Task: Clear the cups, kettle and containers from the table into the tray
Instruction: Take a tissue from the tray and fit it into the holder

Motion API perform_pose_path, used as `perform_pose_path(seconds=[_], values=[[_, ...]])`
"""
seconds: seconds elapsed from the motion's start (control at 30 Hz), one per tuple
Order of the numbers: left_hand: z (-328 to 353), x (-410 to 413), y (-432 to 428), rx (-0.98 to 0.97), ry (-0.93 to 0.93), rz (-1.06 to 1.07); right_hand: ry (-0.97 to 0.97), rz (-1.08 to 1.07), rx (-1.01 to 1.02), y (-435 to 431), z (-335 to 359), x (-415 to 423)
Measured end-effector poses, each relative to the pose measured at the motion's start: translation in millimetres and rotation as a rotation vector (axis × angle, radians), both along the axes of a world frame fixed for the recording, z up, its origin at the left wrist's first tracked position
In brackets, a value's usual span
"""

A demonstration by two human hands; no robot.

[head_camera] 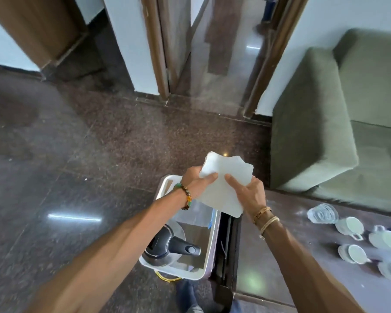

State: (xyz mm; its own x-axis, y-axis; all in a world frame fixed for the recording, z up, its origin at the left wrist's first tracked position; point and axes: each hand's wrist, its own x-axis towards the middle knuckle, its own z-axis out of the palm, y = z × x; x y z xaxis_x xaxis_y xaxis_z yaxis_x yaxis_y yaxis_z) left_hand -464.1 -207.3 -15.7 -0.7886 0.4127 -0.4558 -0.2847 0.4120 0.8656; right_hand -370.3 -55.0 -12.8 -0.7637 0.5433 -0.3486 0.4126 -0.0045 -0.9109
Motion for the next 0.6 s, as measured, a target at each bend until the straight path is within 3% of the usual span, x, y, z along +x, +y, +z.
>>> perform_pose_path(seconds=[0.23, 0.37, 0.6], values=[[42, 34, 48, 0.036, 0.172, -0.164, 0.045, -0.209, 0.120, 36, 45, 50], [62, 74, 91, 0.050, 0.345, -0.203, 0.135, -0.241, 0.029, 60, 69, 104], [77, 190, 163, -0.021, 0.595, -0.462, -0.024, -0.328, 0.548, 101, 75, 220]])
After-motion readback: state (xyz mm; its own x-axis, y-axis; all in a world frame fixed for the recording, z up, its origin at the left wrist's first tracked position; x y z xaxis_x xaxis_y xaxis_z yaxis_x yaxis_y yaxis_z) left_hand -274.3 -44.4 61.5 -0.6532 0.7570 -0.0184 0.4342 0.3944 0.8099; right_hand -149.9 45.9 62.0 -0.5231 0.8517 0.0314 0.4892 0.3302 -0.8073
